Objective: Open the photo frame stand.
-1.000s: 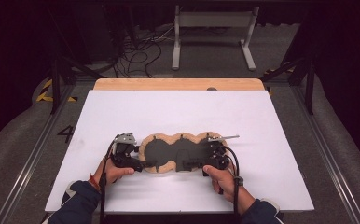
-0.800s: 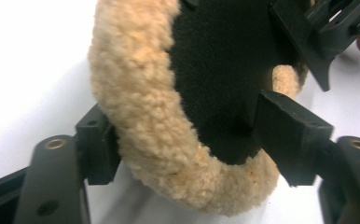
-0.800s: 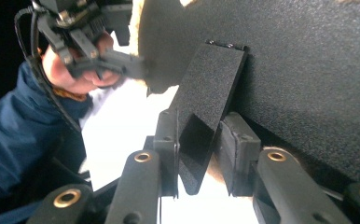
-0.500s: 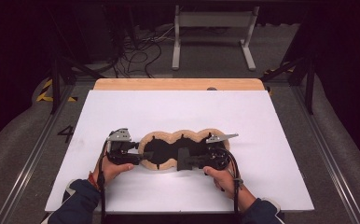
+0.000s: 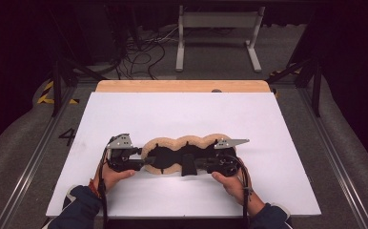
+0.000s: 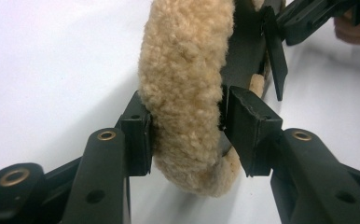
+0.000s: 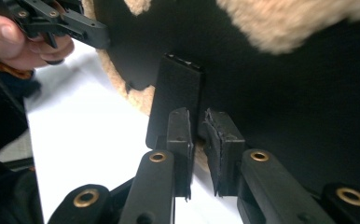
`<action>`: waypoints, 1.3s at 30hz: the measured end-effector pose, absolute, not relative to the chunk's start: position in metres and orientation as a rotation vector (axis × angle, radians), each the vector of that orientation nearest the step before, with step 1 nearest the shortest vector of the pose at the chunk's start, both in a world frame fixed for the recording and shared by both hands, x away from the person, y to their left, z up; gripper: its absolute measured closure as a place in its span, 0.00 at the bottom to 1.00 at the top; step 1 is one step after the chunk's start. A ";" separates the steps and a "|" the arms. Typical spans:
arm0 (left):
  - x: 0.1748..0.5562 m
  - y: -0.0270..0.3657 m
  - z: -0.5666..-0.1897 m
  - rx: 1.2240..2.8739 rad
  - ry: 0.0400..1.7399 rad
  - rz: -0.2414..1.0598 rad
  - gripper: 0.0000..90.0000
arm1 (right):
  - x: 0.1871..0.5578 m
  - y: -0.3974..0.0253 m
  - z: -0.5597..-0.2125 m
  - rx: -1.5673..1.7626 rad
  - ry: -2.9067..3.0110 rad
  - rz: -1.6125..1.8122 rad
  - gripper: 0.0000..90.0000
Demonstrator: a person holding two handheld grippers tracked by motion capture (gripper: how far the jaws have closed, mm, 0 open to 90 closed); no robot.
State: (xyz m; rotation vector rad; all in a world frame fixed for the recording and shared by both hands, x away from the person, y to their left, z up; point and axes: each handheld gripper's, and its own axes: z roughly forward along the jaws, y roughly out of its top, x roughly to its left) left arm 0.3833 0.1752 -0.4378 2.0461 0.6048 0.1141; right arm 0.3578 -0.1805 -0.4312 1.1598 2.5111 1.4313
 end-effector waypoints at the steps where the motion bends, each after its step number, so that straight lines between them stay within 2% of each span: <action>1: 0.382 0.175 -0.438 2.044 0.610 0.114 0.61 | 0.355 -0.182 -0.429 1.139 2.503 1.402 0.91; 7: 0.378 0.174 -0.437 2.055 0.589 0.153 0.61 | 0.340 -0.193 -0.417 1.034 2.400 1.203 0.97; 13: 0.375 0.173 -0.436 2.063 0.582 0.173 0.61 | 0.330 -0.202 -0.416 0.982 2.396 1.144 0.99; 19: 0.362 0.168 -0.432 2.118 0.537 0.297 0.61 | 0.328 -0.214 -0.425 0.994 2.354 1.020 1.00; 39: 0.354 0.159 -0.437 2.089 0.542 0.462 0.61 | 0.341 -0.226 -0.434 1.002 2.211 1.046 1.00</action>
